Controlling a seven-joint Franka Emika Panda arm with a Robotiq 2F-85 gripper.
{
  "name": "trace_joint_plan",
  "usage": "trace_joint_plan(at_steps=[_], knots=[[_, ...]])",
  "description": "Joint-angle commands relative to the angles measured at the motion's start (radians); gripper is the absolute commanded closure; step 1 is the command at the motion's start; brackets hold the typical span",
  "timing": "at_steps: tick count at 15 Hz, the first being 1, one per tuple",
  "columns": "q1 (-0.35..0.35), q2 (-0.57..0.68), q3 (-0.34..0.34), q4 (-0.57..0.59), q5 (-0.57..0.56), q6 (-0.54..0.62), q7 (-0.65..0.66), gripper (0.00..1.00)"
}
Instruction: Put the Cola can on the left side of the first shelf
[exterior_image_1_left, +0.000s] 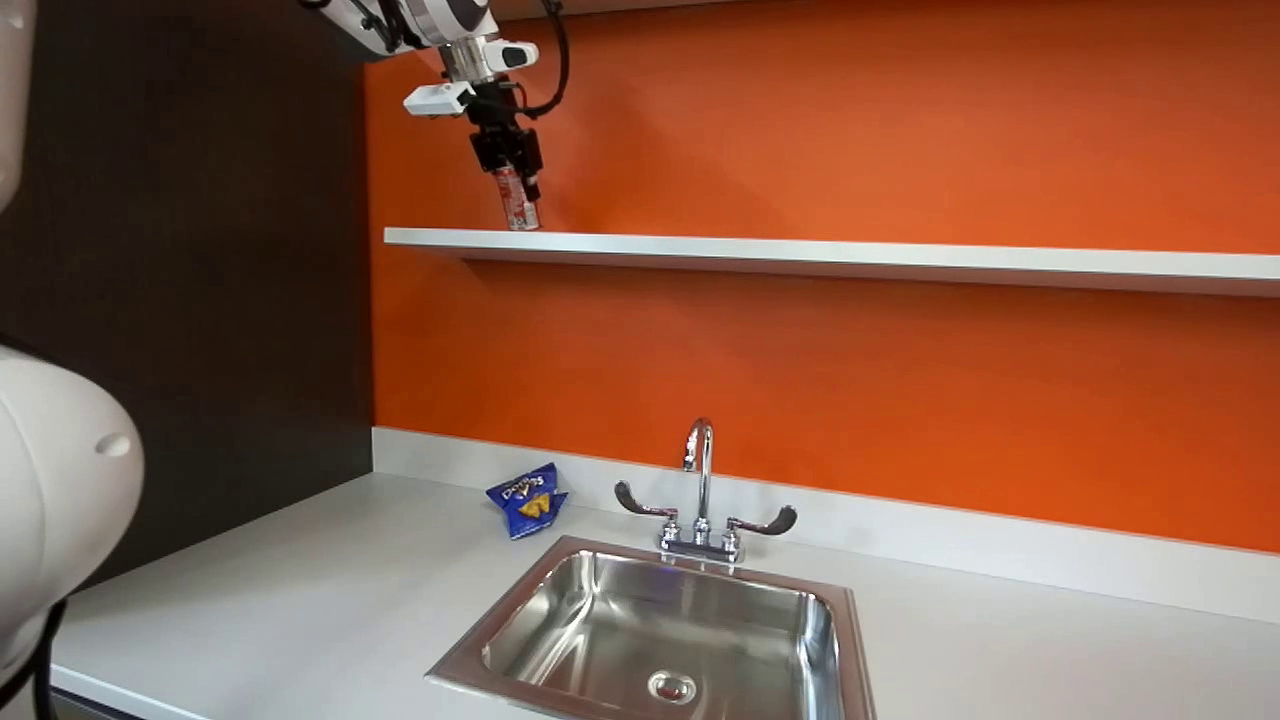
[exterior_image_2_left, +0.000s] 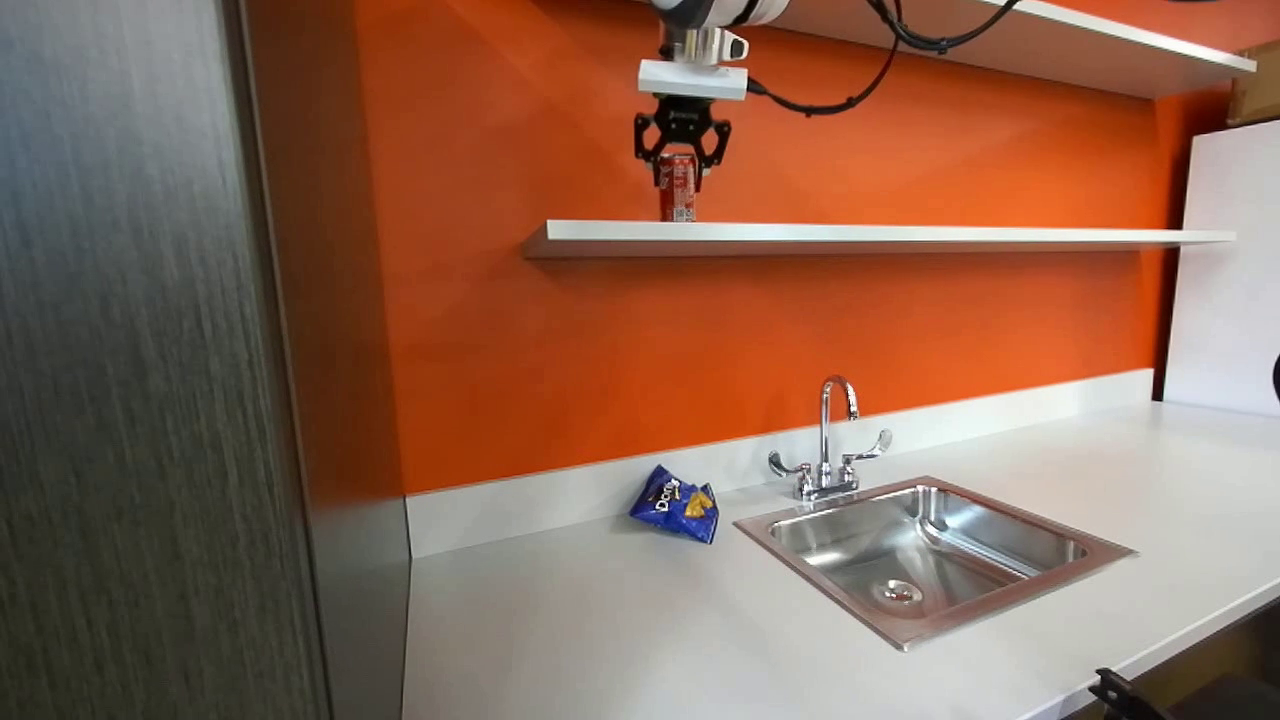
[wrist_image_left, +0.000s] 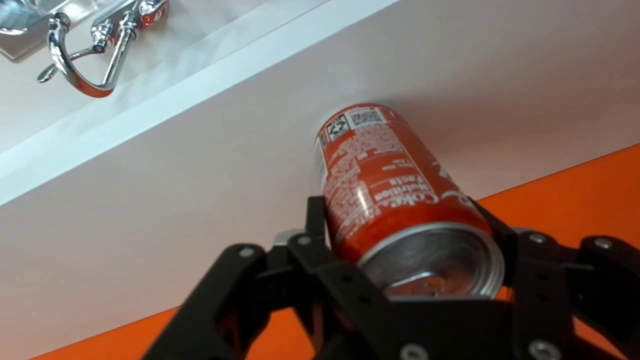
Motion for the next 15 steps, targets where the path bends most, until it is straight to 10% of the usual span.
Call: trace_joint_plan(at_steps=[1,3,4,6,15], knots=[[0.007,0.049,-0.003,0.097,-0.01,-0.063,0.028,0.6],[0.006,0.066,-0.004,0.122,-0.007,-0.076,0.031,0.6],[0.007,0.074,-0.005,0.133,-0.009,-0.082,0.038,0.12],[0.005,0.092,-0.006,0.159,-0.004,-0.094,0.043,0.03],[0.001,0.081,-0.014,0.146,0.005,-0.093,0.054,0.0]])
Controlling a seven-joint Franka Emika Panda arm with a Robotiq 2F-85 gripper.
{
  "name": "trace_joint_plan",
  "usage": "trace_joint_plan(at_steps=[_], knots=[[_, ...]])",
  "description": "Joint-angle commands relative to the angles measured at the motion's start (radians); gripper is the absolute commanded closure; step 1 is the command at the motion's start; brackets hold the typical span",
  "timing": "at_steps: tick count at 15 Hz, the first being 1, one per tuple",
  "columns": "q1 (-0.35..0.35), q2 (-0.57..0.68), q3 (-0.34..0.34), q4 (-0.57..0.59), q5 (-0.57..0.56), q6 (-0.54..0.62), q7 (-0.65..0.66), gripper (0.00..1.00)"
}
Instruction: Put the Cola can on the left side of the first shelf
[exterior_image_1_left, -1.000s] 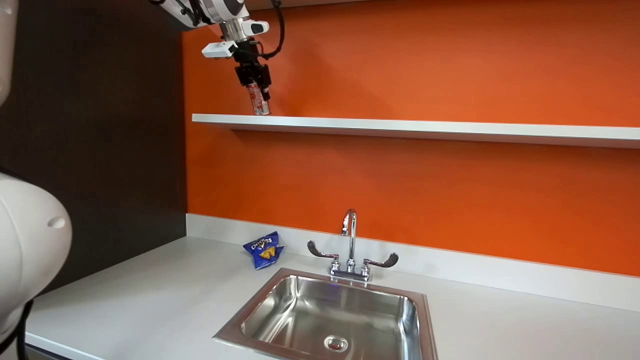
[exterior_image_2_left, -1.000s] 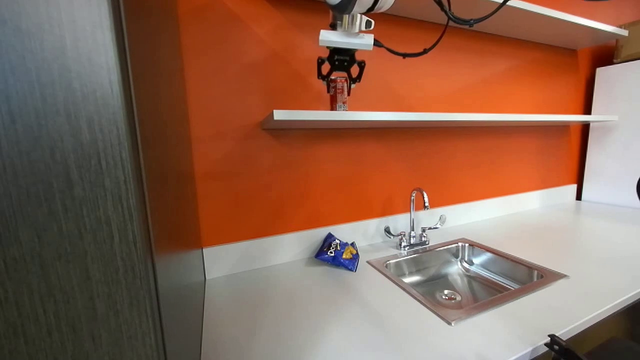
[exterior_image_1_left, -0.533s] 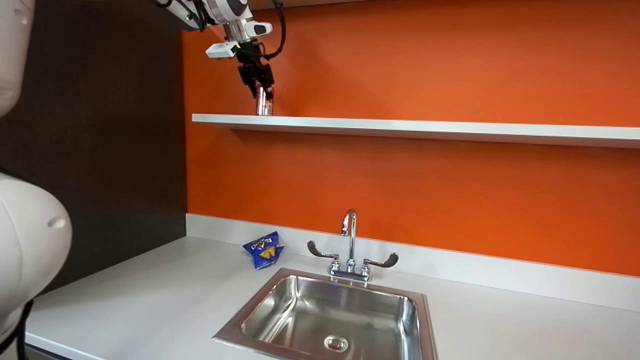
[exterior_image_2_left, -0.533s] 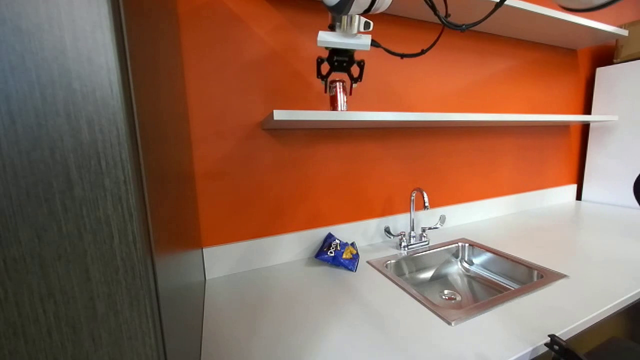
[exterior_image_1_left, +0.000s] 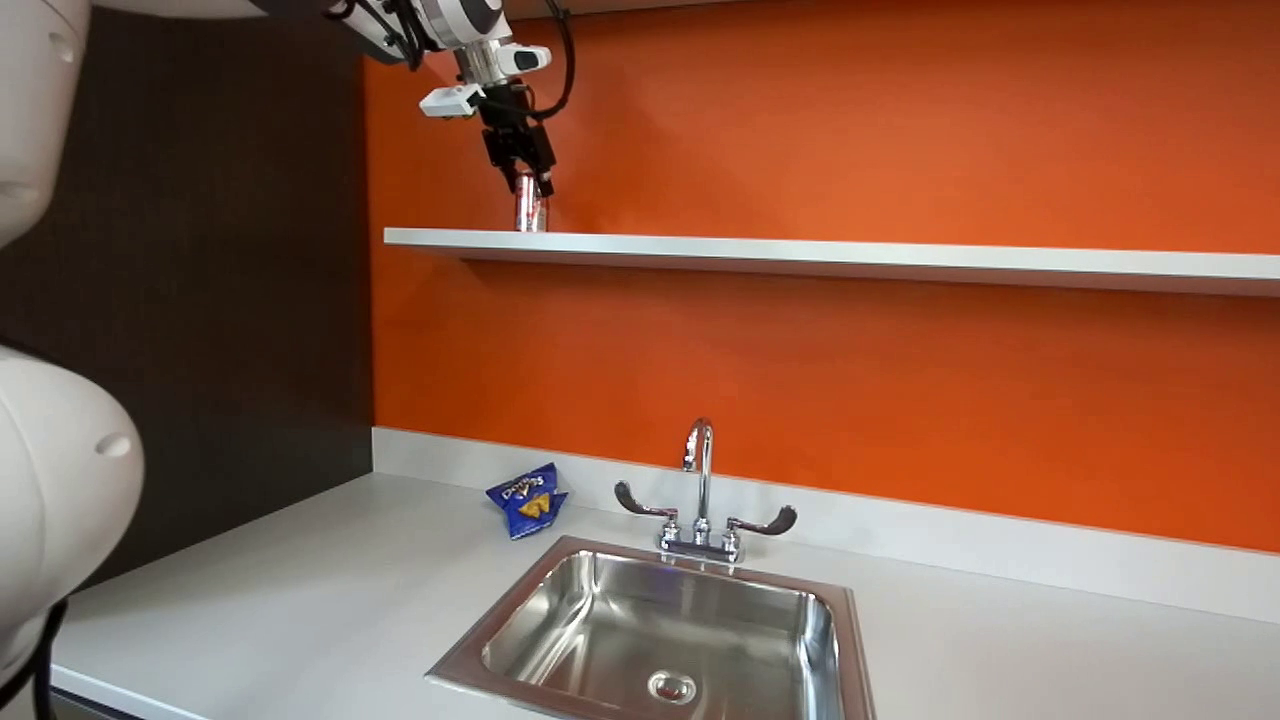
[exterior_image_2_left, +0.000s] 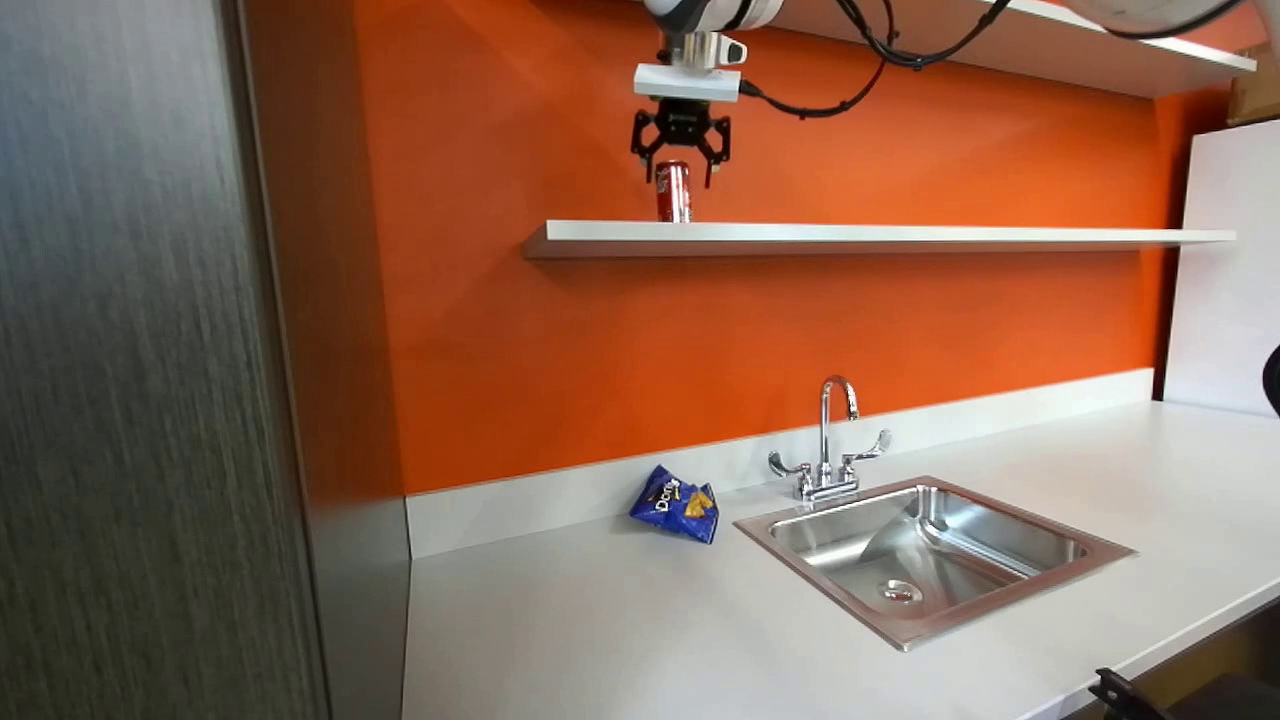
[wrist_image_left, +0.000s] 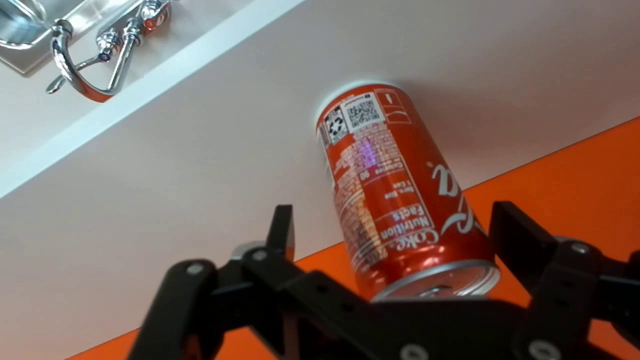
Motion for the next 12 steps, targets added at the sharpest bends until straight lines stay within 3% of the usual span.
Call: trace_joint_plan(at_steps=[1,12], knots=[[0.001,-0.02,-0.002,-0.016,0.0,-0.015,0.016,0.0],[-0.005,-0.211,0.0,-0.281,0.005,0.07,0.003,0.0]])
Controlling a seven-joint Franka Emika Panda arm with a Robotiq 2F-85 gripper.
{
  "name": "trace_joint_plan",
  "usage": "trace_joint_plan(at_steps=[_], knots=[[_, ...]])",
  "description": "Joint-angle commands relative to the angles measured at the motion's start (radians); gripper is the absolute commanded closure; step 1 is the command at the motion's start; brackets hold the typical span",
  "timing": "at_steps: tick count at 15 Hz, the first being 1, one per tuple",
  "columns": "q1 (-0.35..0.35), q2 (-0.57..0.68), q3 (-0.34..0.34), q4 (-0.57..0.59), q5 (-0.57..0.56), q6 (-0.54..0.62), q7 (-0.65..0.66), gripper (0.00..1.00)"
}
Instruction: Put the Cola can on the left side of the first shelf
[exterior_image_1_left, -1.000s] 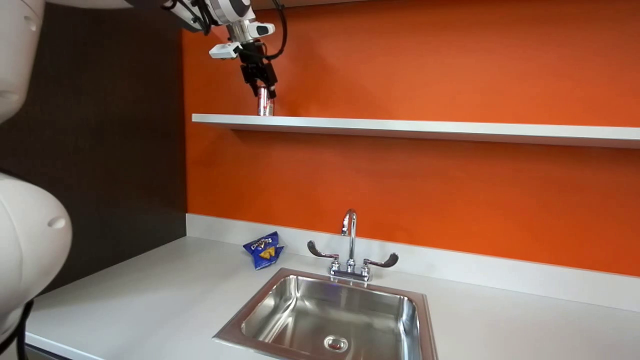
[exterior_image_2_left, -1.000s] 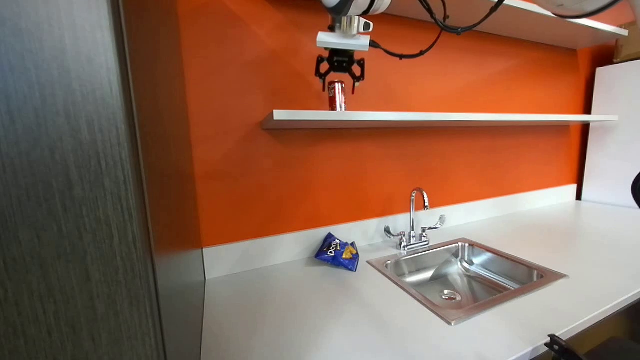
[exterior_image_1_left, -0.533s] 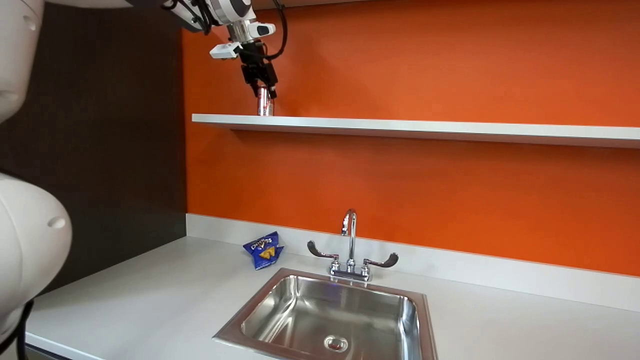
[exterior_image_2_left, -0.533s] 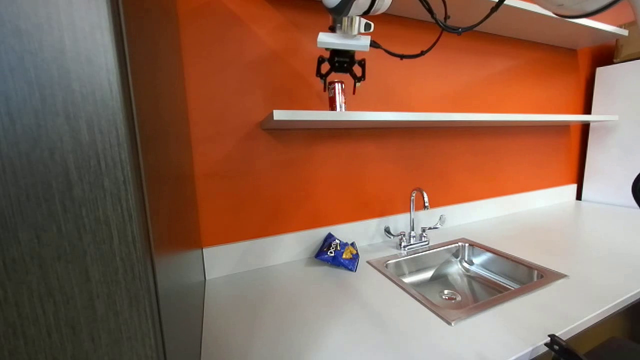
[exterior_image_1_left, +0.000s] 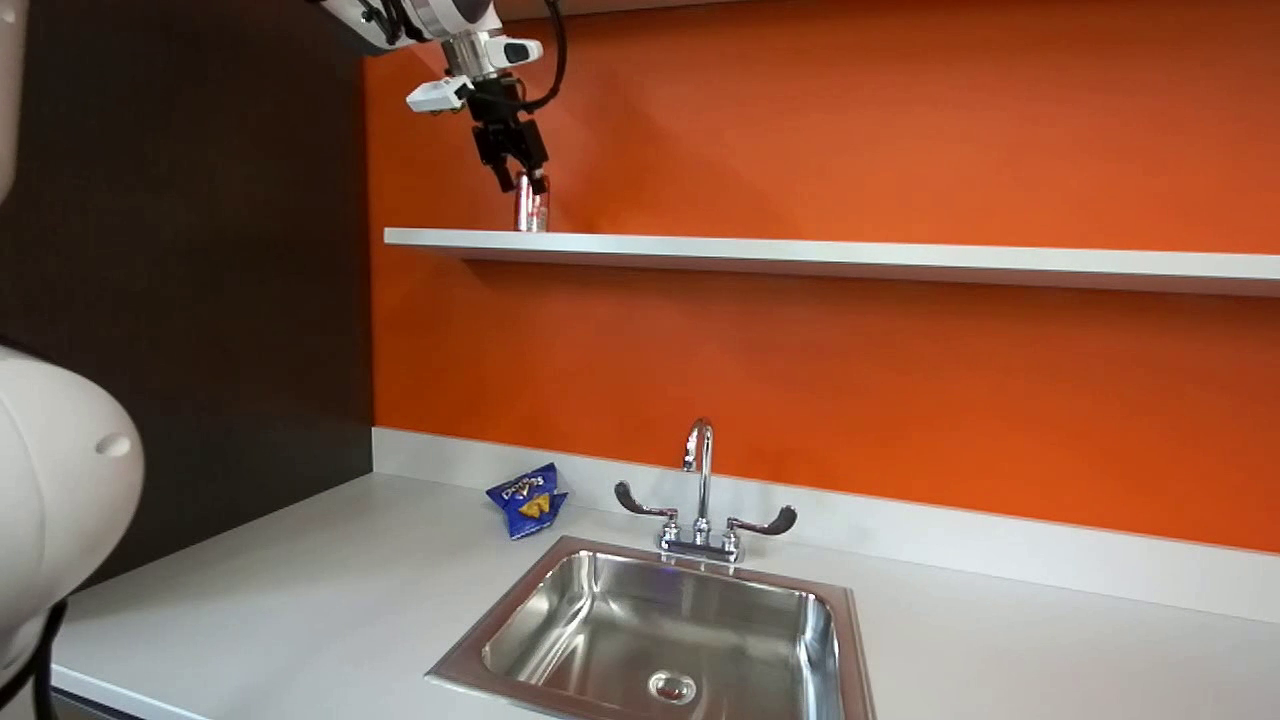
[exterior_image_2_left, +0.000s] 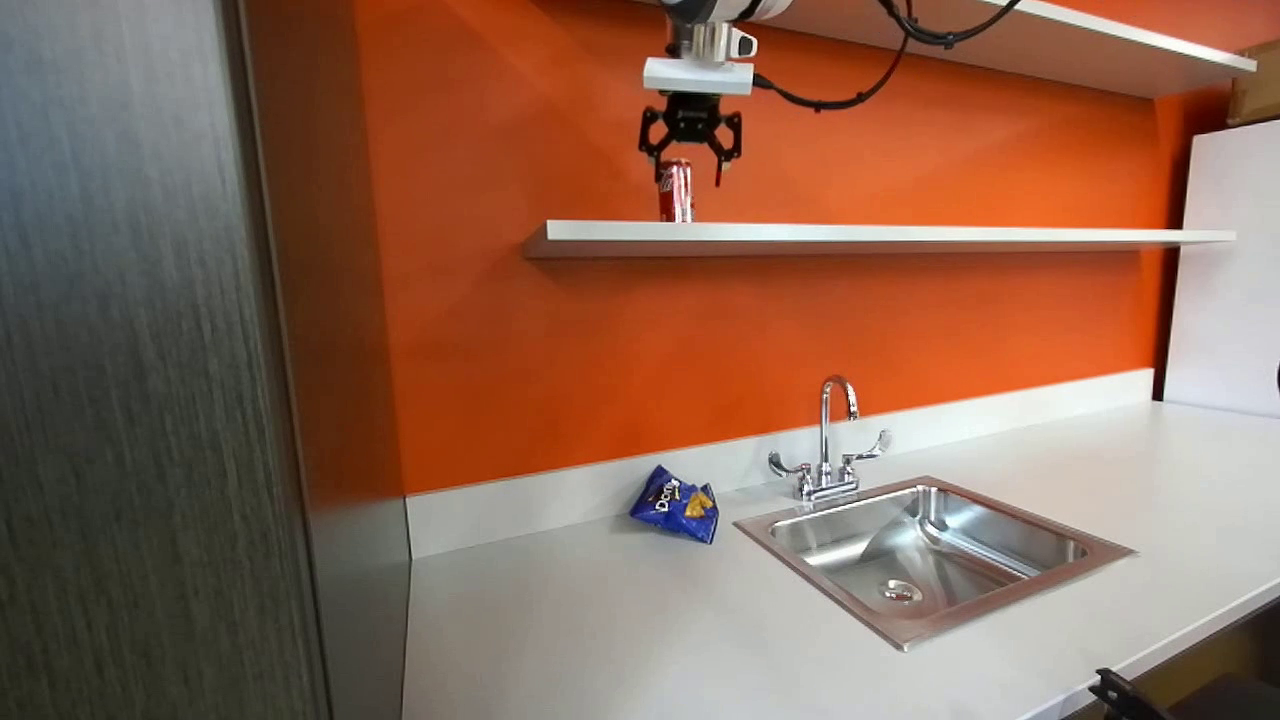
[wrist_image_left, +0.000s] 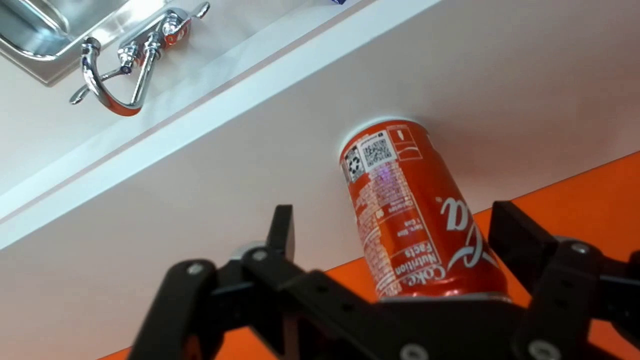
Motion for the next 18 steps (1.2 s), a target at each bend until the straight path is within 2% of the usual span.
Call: trace_joint_plan(at_steps=[1,9,13,16,18], knots=[[-0.004,-0.123,0.0,-0.155,0.005,0.053,0.003,0.0],[-0.012,-0.344,0.011,-0.412,0.027,0.047,-0.07,0.0],[-0.02,-0.473,0.011,-0.559,0.077,0.018,-0.13,0.0],[-0.03,-0.542,0.004,-0.635,0.122,-0.093,-0.236,0.0],[-0.048,-0.569,0.007,-0.666,0.109,-0.185,-0.278,0.0]])
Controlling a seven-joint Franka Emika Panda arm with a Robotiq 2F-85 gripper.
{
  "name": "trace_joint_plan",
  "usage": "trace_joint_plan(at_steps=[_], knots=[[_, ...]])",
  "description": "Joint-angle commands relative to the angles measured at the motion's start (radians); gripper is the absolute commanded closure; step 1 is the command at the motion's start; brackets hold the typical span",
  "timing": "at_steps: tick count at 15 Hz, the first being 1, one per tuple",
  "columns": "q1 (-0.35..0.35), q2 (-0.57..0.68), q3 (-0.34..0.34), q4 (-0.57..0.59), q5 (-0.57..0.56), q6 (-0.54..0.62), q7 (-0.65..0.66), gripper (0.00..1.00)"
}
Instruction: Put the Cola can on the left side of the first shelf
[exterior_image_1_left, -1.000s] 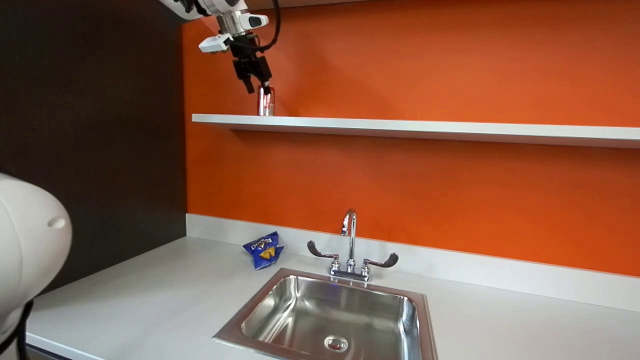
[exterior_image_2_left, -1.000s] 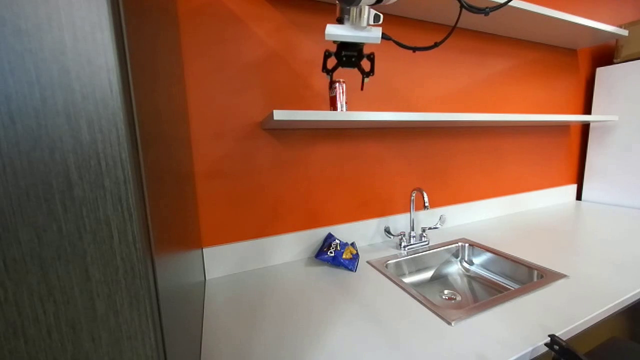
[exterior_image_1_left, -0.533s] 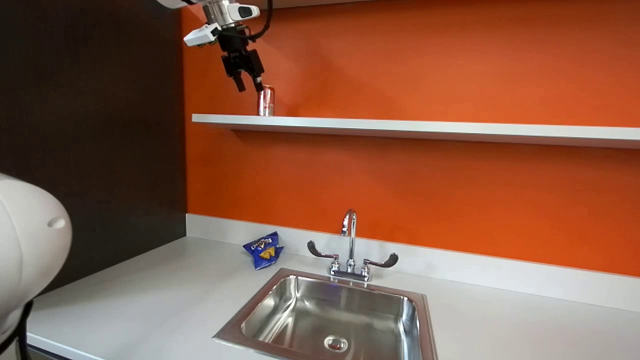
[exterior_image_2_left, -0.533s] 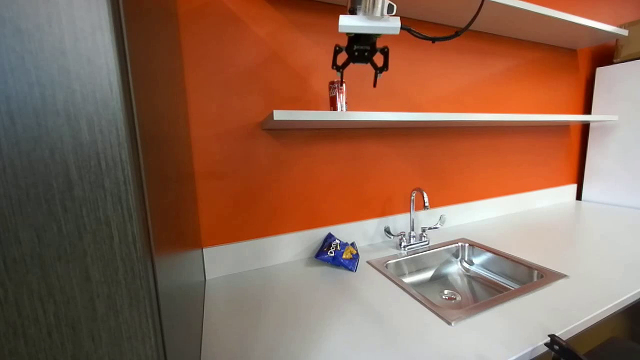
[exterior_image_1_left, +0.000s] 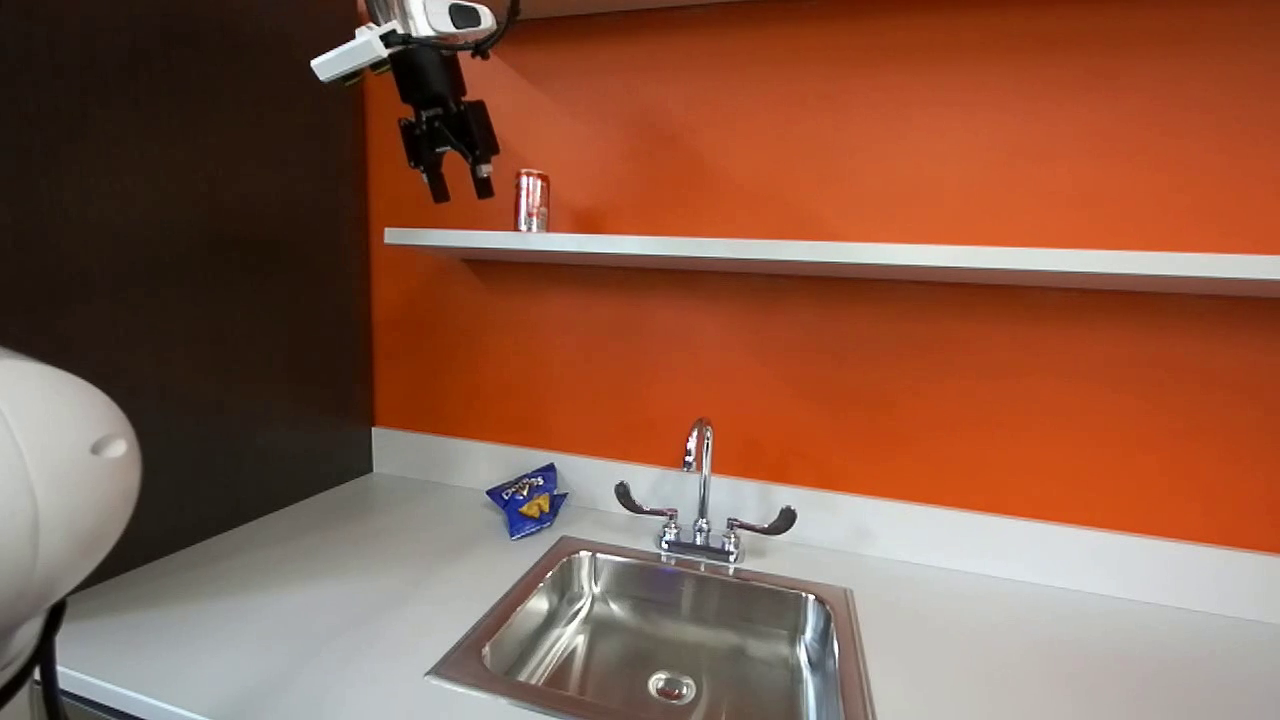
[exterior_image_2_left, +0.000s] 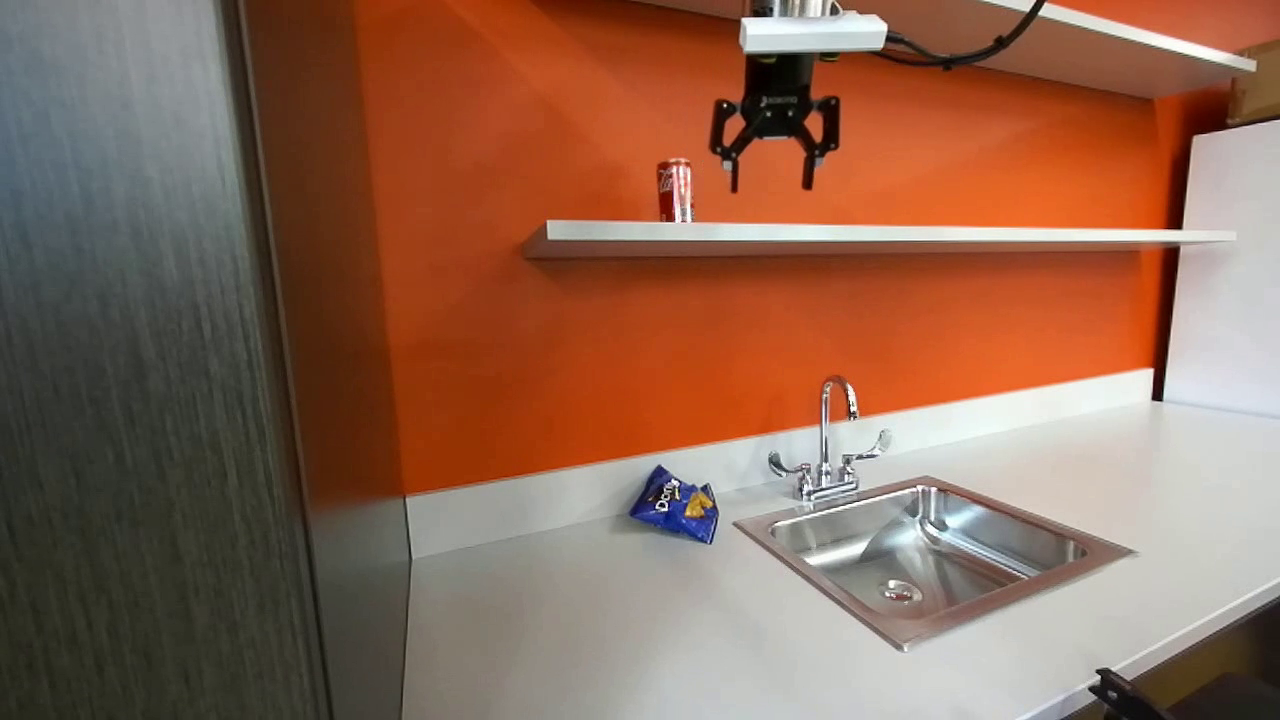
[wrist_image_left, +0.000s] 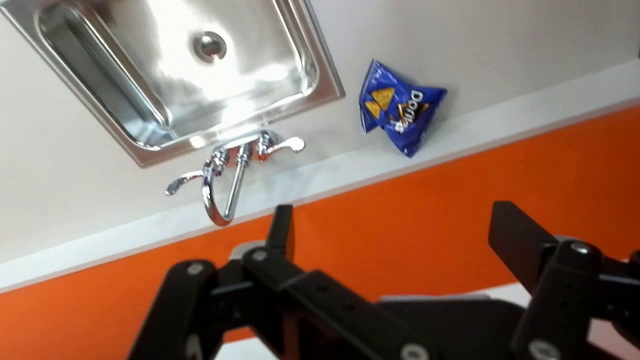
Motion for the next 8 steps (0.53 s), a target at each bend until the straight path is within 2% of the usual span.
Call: trace_joint_plan(at_steps=[1,4,8], knots=[[-0.044,-0.075,0.008,-0.079,0.002,-0.145,-0.109,0.0],[-0.059,-0.096,-0.005,-0.13,0.001,-0.207,-0.187,0.0],[-0.061,-0.122,-0.023,-0.233,0.003,-0.184,-0.272,0.0]])
